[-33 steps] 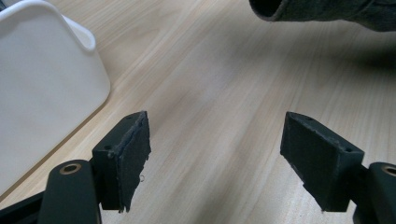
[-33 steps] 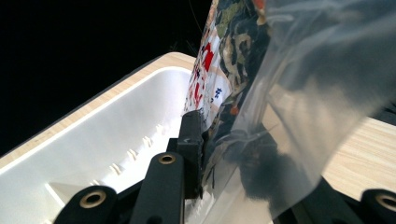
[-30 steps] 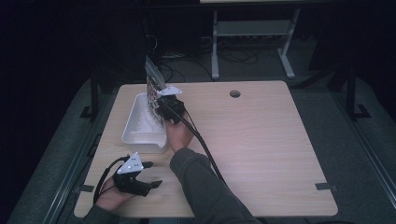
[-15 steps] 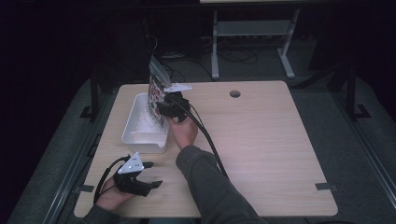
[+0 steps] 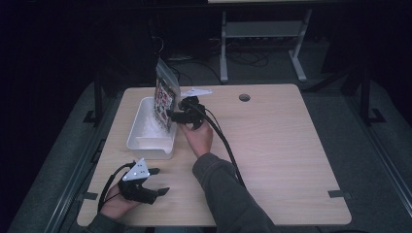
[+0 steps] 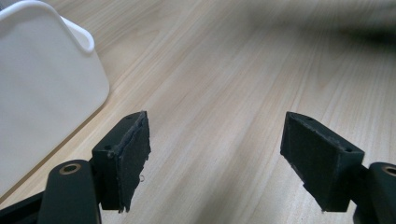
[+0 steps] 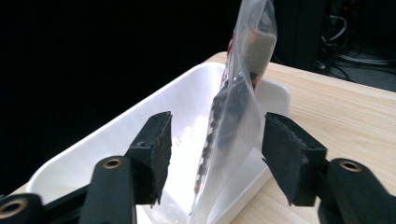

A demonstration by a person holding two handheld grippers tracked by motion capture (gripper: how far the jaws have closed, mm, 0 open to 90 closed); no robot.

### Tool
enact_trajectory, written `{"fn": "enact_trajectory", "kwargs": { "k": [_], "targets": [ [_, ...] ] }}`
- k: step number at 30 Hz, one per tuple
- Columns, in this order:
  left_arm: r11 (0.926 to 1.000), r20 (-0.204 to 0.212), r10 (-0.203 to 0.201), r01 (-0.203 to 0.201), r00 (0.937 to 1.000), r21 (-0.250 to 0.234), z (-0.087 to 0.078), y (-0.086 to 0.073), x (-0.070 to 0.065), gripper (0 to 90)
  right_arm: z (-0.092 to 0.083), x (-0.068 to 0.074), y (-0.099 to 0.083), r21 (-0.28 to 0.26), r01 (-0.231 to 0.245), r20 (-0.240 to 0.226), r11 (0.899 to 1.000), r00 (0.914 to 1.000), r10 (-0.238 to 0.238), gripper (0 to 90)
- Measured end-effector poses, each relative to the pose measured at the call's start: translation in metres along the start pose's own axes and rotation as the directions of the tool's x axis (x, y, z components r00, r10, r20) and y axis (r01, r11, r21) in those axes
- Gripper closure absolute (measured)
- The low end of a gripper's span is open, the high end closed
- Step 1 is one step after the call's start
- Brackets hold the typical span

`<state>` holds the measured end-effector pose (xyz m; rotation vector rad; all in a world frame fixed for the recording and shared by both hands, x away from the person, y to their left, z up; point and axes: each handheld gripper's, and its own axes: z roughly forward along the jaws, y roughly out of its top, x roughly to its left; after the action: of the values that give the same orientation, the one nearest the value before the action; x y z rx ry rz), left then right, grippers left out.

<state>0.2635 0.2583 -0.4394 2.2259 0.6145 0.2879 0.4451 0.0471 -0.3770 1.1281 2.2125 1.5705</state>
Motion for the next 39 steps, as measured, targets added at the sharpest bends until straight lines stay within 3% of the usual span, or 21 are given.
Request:
{"fn": "enact_trajectory", "kwargs": {
  "k": [5, 12, 25, 29, 33, 39],
  "targets": [
    [1.0000, 0.000, 0.003, -0.003, 1.0000, 0.003, 0.000, 0.000, 0.000, 23.3, -0.011, -0.004, -0.002, 0.000, -0.003, -0.057, 1.000, 0.9984, 0.003, 39.2],
    [1.0000, 0.000, 0.004, -0.004, 1.0000, 0.008, 0.002, 0.000, 0.000, 23.1, -0.030, -0.012, -0.006, -0.014, 0.015, -0.103, 1.000, 0.9945, -0.017, 37.2],
    [1.0000, -0.001, 0.000, 0.000, 1.0000, 0.009, 0.006, 0.001, 0.000, 22.5, -0.071, -0.038, -0.016, -0.049, 0.015, -0.129, 0.999, 0.9914, -0.022, 36.2],
    [1.0000, 0.000, -0.006, 0.006, 1.0000, 0.006, 0.006, 0.001, 0.001, 22.2, -0.083, -0.044, -0.020, -0.043, 0.028, -0.129, 0.999, 0.9911, -0.034, 34.5],
    [0.9998, -0.015, -0.021, 0.021, 0.9997, 0.005, 0.007, 0.002, 0.002, 17.4, -0.095, -0.051, -0.024, -0.048, 0.007, -0.145, 0.999, 0.9893, -0.014, 31.7],
    [0.9995, -0.014, -0.031, 0.031, 0.9994, -0.001, 0.006, 0.002, 0.003, 17.2, -0.112, -0.061, -0.031, -0.042, 0.008, -0.148, 0.999, 0.9888, -0.015, 30.3]
  ]
}}
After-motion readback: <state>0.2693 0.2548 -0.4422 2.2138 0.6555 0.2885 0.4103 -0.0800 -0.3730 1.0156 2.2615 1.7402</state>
